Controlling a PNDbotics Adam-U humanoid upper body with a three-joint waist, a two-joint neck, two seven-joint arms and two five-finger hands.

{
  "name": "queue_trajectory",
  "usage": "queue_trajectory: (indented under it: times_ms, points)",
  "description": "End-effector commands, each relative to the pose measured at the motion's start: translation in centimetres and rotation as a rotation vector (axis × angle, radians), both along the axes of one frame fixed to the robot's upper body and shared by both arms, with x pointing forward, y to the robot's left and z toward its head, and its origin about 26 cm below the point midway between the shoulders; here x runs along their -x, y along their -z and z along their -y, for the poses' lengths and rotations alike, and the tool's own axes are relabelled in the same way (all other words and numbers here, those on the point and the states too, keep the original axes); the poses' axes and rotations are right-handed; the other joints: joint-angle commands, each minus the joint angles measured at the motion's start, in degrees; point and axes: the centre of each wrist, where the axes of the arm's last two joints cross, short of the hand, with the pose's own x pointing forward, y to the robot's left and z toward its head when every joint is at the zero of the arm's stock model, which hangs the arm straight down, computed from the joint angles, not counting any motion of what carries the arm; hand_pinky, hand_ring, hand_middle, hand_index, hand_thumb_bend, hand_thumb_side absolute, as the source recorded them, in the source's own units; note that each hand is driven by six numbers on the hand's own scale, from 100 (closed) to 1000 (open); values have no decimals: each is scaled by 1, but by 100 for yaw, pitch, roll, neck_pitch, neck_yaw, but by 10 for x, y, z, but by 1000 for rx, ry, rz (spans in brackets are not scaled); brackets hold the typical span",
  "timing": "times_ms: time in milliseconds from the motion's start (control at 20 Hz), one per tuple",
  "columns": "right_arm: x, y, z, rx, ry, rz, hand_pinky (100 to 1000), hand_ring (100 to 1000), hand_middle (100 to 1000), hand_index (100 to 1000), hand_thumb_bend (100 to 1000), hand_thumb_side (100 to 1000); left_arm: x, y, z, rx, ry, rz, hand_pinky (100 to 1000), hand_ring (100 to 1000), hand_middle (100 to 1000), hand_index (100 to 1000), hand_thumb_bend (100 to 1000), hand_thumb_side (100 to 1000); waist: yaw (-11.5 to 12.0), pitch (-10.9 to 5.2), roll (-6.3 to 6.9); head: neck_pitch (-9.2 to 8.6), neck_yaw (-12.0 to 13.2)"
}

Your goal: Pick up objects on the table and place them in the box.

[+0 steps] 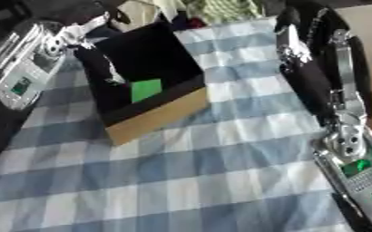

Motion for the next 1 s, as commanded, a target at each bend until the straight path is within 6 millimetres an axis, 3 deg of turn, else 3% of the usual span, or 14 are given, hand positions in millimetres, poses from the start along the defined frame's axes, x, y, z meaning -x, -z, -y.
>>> queue_trajectory:
  times_ms: [50,400,550,750,1000]
  points:
    - [3,-6,0,-2,-8,20,859,745,644,802,100,639,7,-16,0,14,11,55,860,874,842,895,860,251,21,-128,-46,-48,-4]
    - [3,-5,1,-1,2,19,858,746,645,801,100,635,34,-34,-5,126,83,130,855,861,828,891,654,209,120,-178,-75,13,-59]
    - [3,-5,2,-2,12,21,858,746,645,801,100,633,62,-48,-15,202,143,181,854,858,824,889,558,192,190,-206,-103,46,-114]
    - [3,-5,4,-6,24,23,857,745,645,801,100,631,107,-63,-34,281,206,268,847,847,811,882,501,178,286,-247,-146,88,-166]
    - [2,-5,4,-14,31,28,857,745,645,800,100,627,149,-65,-59,413,234,374,836,831,797,876,482,153,389,-298,-215,114,-227]
